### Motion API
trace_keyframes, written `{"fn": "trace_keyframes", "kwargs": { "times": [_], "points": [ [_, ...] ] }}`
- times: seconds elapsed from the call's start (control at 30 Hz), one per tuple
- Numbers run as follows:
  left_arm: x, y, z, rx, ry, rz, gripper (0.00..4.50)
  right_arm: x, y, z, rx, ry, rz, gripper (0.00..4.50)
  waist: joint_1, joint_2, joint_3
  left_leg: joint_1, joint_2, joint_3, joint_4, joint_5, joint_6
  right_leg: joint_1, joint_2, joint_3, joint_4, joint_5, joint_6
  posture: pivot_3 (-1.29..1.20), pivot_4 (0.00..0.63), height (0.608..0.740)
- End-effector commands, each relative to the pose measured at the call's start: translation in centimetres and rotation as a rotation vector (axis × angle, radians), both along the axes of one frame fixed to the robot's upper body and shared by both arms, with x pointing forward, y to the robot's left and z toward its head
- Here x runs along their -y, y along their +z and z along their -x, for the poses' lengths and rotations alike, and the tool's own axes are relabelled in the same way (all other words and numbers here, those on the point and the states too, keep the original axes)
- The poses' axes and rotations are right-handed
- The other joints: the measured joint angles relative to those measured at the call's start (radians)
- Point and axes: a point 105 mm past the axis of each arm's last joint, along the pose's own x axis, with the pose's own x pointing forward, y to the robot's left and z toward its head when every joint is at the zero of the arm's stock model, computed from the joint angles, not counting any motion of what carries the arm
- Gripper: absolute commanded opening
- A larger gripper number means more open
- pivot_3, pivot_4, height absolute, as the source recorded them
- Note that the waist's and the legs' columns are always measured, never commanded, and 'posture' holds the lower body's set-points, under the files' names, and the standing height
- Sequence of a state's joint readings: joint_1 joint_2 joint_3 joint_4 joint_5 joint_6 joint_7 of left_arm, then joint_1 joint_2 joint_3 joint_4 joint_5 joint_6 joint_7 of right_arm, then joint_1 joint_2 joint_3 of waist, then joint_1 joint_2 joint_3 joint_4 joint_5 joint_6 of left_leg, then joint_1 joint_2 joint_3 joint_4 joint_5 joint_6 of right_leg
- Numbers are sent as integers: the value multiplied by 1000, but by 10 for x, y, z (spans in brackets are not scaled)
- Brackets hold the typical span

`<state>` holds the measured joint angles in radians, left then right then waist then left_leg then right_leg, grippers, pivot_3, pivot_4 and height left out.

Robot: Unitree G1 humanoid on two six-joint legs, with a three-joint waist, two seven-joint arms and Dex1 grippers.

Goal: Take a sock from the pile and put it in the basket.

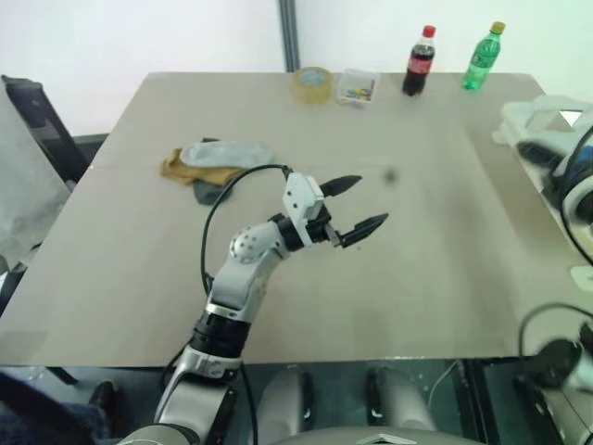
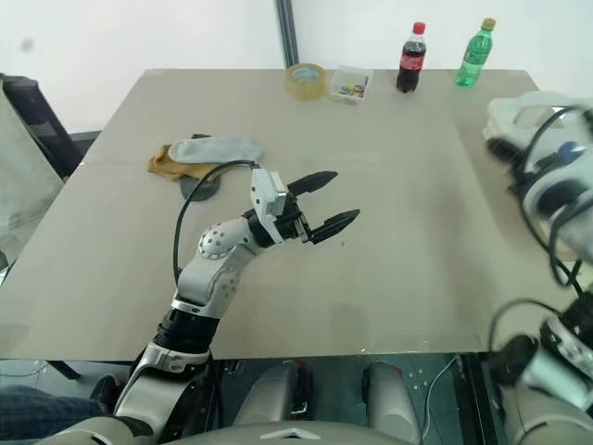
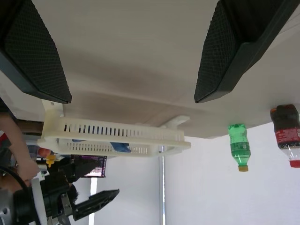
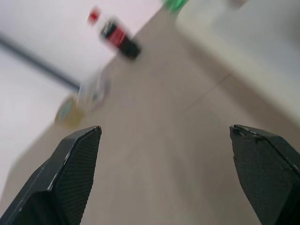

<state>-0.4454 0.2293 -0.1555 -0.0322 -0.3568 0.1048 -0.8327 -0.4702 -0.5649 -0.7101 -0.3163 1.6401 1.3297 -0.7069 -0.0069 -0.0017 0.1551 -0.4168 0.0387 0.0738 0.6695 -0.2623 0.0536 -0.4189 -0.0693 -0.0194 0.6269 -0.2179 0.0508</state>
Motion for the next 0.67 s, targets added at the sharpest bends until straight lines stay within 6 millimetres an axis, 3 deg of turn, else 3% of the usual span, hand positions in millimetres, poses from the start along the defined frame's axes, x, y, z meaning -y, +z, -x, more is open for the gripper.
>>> {"fn": "trace_keyframes", "kwargs": {
  "times": [0.03,0.27,0.43,0.67],
  "points": [
    [-13,-2,5,7,35,-24,4500,-34,-37,26,-32,282,276,4467,0,0,0,0,0,0,0,0,0,0,0,0,0,0,0,0,150,740],
    [-57,-46,23,-176,194,-116,4500,-21,-93,61,30,578,508,4467,-7,-2,0,2,0,2,2,-2,3,1,-1,3,-1,-1,4,0,150,740],
    [-94,-84,58,-313,290,-243,4500,5,-109,69,93,635,579,4467,-7,-4,1,5,2,3,3,-1,2,2,0,2,1,-5,3,0,150,740],
    [-131,-86,82,-364,406,-291,4500,17,-113,81,131,688,614,4467,7,-4,1,4,2,2,6,-1,2,3,-1,2,1,-3,-1,0,150,740]
  ]
}}
